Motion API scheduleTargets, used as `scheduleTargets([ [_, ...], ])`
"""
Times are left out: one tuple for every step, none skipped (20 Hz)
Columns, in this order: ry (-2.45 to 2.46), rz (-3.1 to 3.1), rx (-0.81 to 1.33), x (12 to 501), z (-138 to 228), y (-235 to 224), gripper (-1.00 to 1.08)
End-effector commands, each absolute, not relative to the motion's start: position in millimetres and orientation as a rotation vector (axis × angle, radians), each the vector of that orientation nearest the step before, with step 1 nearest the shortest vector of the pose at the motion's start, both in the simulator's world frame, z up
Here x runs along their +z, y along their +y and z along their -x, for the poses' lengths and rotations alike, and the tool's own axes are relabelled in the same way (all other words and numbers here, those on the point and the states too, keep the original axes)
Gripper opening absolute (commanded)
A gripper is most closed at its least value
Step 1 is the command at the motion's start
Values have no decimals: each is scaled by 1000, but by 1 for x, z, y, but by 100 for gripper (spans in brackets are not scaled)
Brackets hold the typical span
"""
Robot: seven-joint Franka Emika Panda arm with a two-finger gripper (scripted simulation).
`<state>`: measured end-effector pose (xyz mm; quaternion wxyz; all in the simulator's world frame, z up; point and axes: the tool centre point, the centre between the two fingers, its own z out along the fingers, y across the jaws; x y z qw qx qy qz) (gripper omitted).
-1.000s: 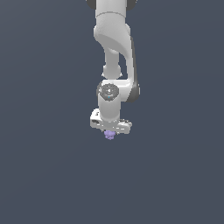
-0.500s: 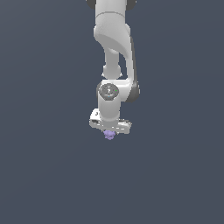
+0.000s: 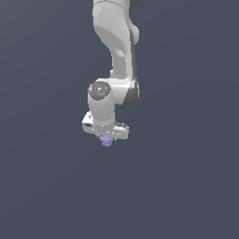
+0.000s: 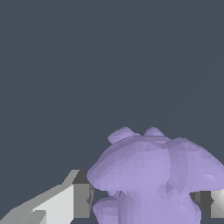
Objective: Pick up the object and move it to a goal position.
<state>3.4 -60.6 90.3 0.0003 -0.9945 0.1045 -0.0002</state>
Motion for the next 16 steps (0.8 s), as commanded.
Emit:
scheduleTargets([
  [330,3124,-2,105,-4,-85,-100],
  [330,3123,-2,112,-4,-95,-100],
  [330,3123,-2,118,-4,-106,-100],
  [330,3123,-2,125,-4,-117,-100],
  [330,3123,-2,132,-5,-127,-100],
  [330,3123,-2,138,-5,-138,-100],
  [330,3123,-2,145,-5,-149,-100],
  [330,3123,-1,151,-6,-159,-100],
  [330,3123,-1,158,-6,-170,-100],
  [330,3123,-1,164,-7,-180,-100],
  [330,3123,-1,170,-7,-189,-100],
  [330,3123,-1,175,-8,-198,-100],
  [330,3124,0,180,-9,-206,-100],
  [330,3124,0,184,-9,-213,-100],
  [330,3124,0,188,-10,-220,-100],
  [330,3124,0,192,-10,-225,-100],
])
